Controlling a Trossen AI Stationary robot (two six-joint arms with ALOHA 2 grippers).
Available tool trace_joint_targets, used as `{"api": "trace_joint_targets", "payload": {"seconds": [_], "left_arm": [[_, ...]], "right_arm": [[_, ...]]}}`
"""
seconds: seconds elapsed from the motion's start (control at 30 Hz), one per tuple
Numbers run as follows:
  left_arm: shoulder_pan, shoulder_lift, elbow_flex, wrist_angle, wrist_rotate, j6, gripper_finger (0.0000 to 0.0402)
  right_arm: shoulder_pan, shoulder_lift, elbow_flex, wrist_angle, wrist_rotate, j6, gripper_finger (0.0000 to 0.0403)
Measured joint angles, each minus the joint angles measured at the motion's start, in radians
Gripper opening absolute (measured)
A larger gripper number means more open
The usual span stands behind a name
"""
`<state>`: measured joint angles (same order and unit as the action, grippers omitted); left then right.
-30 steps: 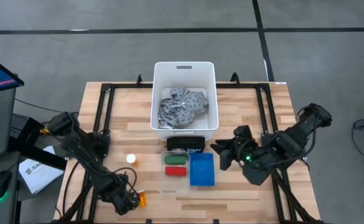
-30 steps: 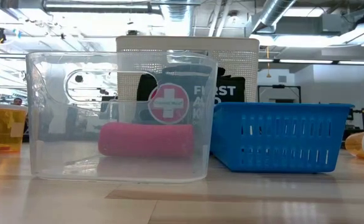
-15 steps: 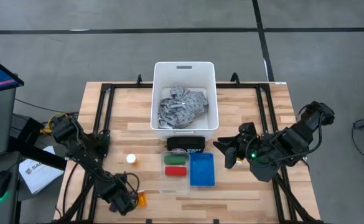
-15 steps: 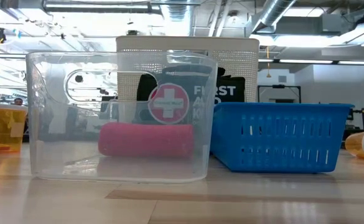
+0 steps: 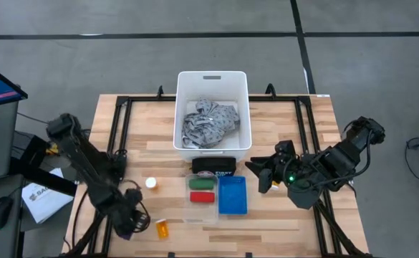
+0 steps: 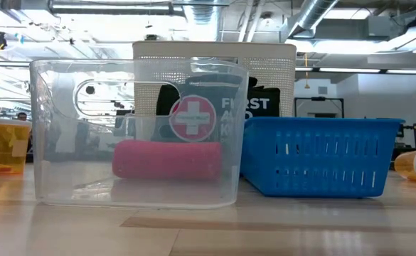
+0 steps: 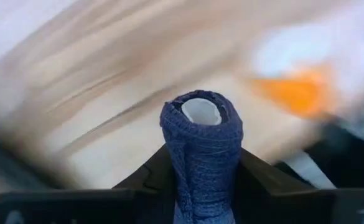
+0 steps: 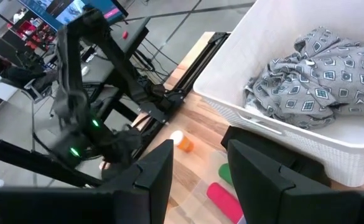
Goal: Pick & place medical supplies in basket/bin
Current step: Put the blue bandage into the transparent bin
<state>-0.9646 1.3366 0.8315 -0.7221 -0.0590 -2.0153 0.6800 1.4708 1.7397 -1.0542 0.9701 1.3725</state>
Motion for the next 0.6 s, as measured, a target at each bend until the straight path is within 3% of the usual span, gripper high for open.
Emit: {"api": "trace_joint_targets", "payload": {"seconds": [0.13, 0.27, 0.47, 0.6], "left_arm": [[0.028, -0.136, 0.001, 0.120, -0.216, 0.405, 0.0114], [0.162, -0.205, 0.001, 0.174, -0.274, 0.895, 0.0119], [0.559, -0.173, 0.001, 0.312, -0.097, 1.350, 0.0115], [0.706, -0.058, 0.035, 0.439, 0.038, 1.515, 0.0114]], "right_arm": [[-0.002, 0.000, 0.000, 0.000, 0.000, -0.020, 0.0150], [-0.001, 0.000, 0.000, -0.014, 0.000, -0.022, 0.0150], [0.006, 0.000, 0.000, -0.014, -0.001, -0.038, 0.0150], [0.017, 0.000, 0.000, -0.015, -0.011, -0.038, 0.0150]]}}
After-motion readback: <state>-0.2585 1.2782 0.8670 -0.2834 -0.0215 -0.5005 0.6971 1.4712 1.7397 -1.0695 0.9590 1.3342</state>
